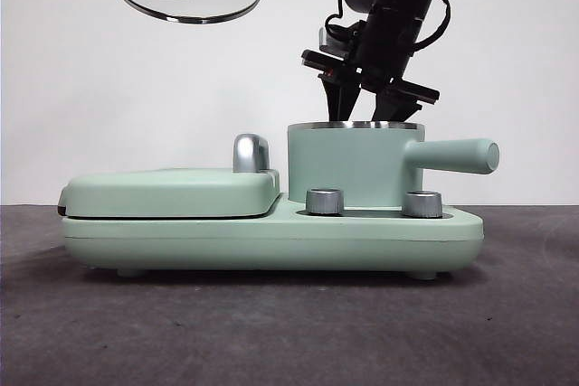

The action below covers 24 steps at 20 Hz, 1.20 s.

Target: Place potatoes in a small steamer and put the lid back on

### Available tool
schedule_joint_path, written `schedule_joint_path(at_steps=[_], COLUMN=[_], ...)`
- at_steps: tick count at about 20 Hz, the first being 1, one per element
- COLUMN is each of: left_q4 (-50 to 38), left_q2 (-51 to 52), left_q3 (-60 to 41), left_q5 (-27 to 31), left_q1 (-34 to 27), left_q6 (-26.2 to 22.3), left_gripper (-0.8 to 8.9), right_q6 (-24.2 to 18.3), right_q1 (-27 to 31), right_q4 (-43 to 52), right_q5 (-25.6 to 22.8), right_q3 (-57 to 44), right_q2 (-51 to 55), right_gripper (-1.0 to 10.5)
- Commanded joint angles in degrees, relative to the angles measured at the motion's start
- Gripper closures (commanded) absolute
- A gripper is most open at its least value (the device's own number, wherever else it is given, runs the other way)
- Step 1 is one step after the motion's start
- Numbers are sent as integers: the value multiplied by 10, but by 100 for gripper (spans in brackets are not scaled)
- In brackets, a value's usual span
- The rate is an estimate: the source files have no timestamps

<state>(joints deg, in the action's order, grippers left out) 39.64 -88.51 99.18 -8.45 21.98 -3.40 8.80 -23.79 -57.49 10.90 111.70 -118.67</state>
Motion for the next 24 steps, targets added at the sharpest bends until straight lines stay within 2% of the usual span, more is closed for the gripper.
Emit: schedule_joint_path(at_steps=[1, 2, 4, 8, 11, 16, 20, 24], left_q4=[-15, -15, -15, -15, -15, -8, -7, -10], left_q2=[0, 0, 0, 0, -1, -2, -7, -25], left_q3=[20, 20, 20, 20, 20, 20, 20, 20], left_q5=[-1, -1, -1, -1, -1, -1, -1, -1], left_q1=[2, 2, 2, 2, 2, 5, 12, 31], left_q6=[3, 3, 7, 14, 13, 14, 14, 16], left_gripper=[733, 733, 733, 733, 733, 733, 733, 734], right_q6=[-6, -7, -7, -30, -41, -47, -47, -46], right_q1=[-6, -5, -3, 0, 1, 0, -1, -3], right_q4=[3, -9, -36, -156, -239, -239, -239, -145], right_q5=[2, 1, -3, -5, -24, -31, -111, -79], right_q3=[13, 19, 45, 170, 191, 76, -112, -320], right_q2=[-8, -7, -7, -7, 2, 107, 270, 473], right_gripper=[657, 548, 453, 453, 455, 457, 457, 457])
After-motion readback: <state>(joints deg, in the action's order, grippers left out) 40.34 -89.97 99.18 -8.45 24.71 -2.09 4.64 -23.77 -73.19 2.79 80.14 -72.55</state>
